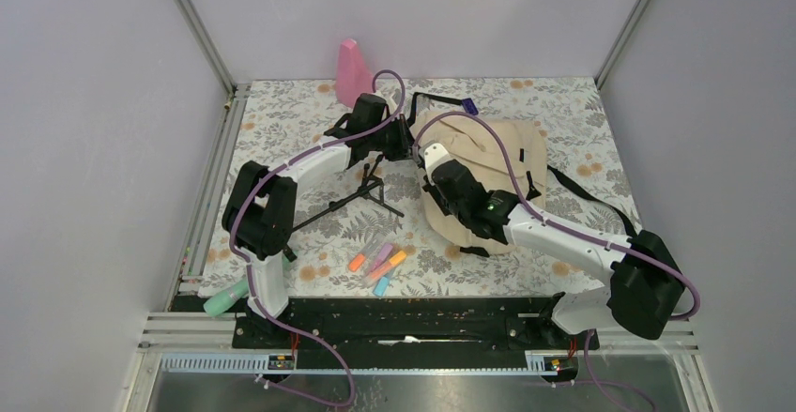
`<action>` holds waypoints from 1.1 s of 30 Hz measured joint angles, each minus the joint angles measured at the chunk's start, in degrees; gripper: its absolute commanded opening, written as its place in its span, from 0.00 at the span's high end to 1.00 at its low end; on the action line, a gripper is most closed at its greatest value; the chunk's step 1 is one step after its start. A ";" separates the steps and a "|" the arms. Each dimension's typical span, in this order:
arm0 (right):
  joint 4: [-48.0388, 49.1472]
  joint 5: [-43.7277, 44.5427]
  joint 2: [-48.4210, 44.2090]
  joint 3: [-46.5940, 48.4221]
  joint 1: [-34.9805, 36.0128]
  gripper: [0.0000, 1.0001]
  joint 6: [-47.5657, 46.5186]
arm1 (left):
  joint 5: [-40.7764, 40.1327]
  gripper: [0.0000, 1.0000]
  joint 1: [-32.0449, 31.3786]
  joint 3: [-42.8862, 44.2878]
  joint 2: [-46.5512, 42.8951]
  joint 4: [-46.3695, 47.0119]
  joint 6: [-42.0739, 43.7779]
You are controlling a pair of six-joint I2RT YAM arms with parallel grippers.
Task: Pack the student bag
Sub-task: Zip the student bag at the center of the board.
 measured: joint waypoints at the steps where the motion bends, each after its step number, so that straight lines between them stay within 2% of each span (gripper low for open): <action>1: 0.04 -0.02 0.00 0.00 0.00 0.71 0.42 | 0.00 1.00 0.00 0.00 0.00 -0.02 0.04; 3: 0.31 -0.07 -0.11 -0.02 0.00 0.66 1.14 | 0.00 1.00 0.00 0.02 0.00 -0.04 0.07; 7: 1.90 -0.48 -0.42 -0.09 0.00 0.67 2.08 | 0.02 1.00 0.00 0.00 0.00 -0.04 0.07; 10: 2.49 -1.38 -0.39 -0.07 0.00 0.82 2.45 | 0.02 1.00 0.00 0.00 0.00 -0.09 0.09; 15: 2.58 -2.16 0.39 0.11 0.00 0.92 2.93 | 0.00 1.00 0.00 0.00 0.00 -0.26 0.44; 25: 2.25 -3.04 -0.20 0.26 0.00 0.88 4.31 | 0.07 1.00 0.00 0.20 0.00 -1.01 1.09; 33: 0.57 -3.30 -9.31 -2.27 0.11 0.90 7.15 | 1.07 1.00 0.26 2.25 0.33 -4.00 1.60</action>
